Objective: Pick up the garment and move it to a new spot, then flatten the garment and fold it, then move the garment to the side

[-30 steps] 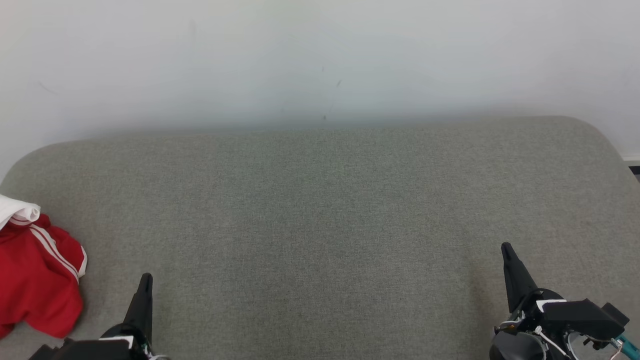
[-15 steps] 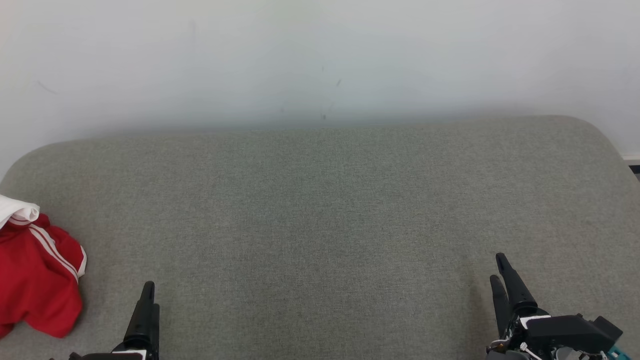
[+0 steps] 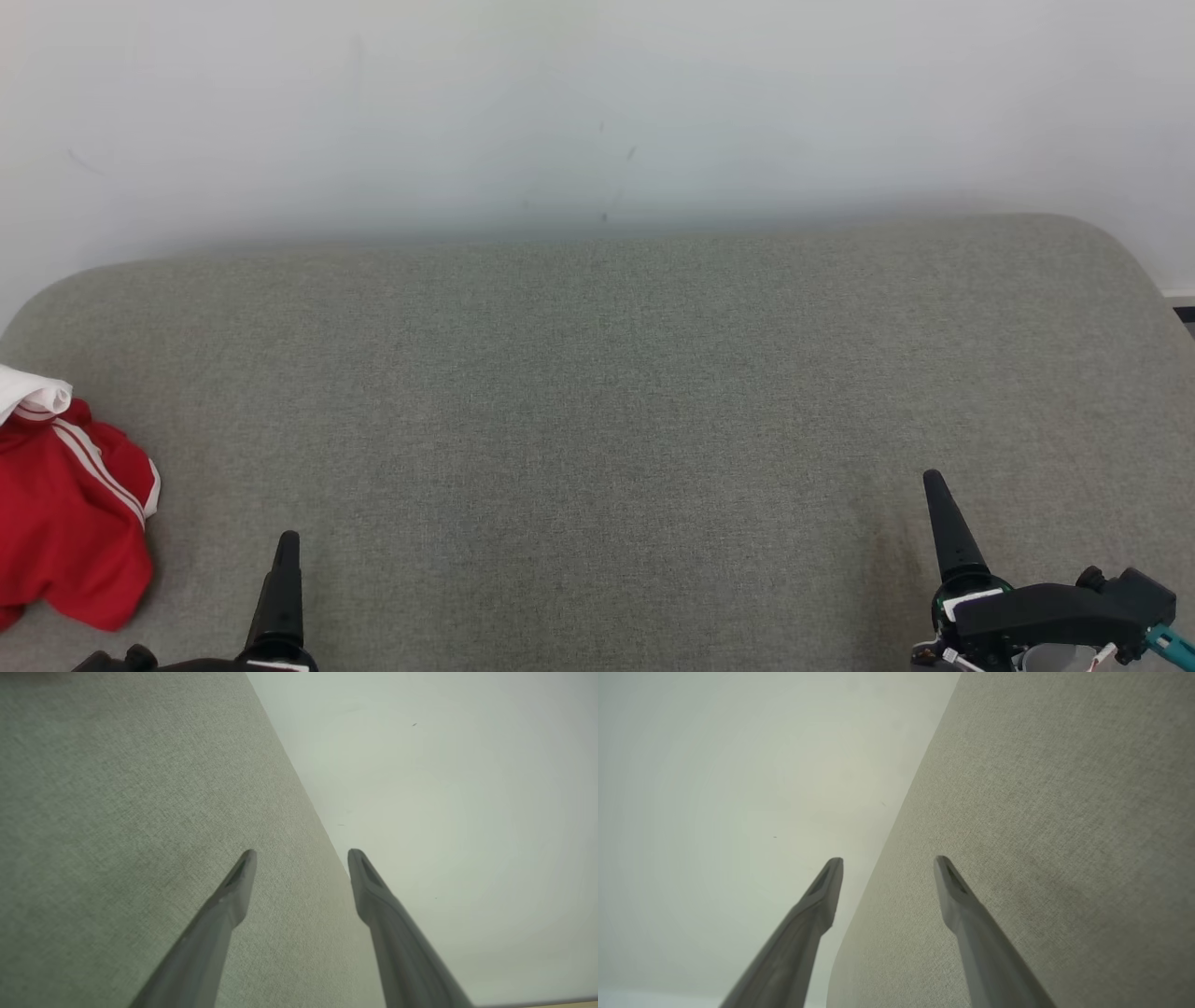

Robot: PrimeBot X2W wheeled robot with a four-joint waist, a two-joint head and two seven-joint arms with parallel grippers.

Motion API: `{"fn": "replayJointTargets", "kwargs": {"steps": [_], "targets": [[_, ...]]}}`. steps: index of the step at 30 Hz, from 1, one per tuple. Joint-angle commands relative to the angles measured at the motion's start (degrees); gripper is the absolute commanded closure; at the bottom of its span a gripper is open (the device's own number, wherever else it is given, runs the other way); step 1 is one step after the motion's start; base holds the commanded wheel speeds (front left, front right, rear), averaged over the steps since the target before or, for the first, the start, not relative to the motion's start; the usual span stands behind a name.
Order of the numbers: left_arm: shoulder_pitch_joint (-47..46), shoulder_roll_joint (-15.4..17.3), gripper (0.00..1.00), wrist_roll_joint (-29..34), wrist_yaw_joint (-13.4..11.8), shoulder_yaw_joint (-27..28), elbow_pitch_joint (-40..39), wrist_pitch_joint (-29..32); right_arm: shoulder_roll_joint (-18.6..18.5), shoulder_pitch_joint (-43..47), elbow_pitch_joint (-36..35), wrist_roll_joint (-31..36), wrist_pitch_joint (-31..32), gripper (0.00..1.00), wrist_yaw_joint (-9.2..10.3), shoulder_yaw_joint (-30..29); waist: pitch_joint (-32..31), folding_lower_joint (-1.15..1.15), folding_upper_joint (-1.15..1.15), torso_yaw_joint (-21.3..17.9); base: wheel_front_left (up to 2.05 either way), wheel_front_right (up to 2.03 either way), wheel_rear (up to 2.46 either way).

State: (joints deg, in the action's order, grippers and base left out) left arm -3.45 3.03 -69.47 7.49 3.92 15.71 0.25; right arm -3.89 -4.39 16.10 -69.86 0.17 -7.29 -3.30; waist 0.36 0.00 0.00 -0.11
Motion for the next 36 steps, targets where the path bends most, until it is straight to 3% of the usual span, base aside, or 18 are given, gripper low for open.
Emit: {"fn": "replayJointTargets", "kwargs": {"steps": [1,22,36], "targets": [[0.1,0.5,0.00,3.5,0.0,0.0,-1.0,-0.8,-0.1,-0.4,-0.7,3.2,-0.8,0.00,-0.15,-0.1,0.0,0.00,0.00,0.0,0.00,0.00,0.00],[1.5,-0.1,0.00,23.4,0.0,1.2,-1.2,-4.9,0.7,0.2,0.1,22.5,-4.9,0.00,-0.20,-0.9,0.2,0.00,0.00,-0.3,0.00,0.00,0.00],[1.9,-0.2,0.00,32.6,0.0,0.8,-0.7,-7.4,0.8,0.3,1.0,31.9,-7.4,0.00,-0.23,-0.5,0.3,0.00,0.00,-0.5,0.00,0.00,0.00]]}}
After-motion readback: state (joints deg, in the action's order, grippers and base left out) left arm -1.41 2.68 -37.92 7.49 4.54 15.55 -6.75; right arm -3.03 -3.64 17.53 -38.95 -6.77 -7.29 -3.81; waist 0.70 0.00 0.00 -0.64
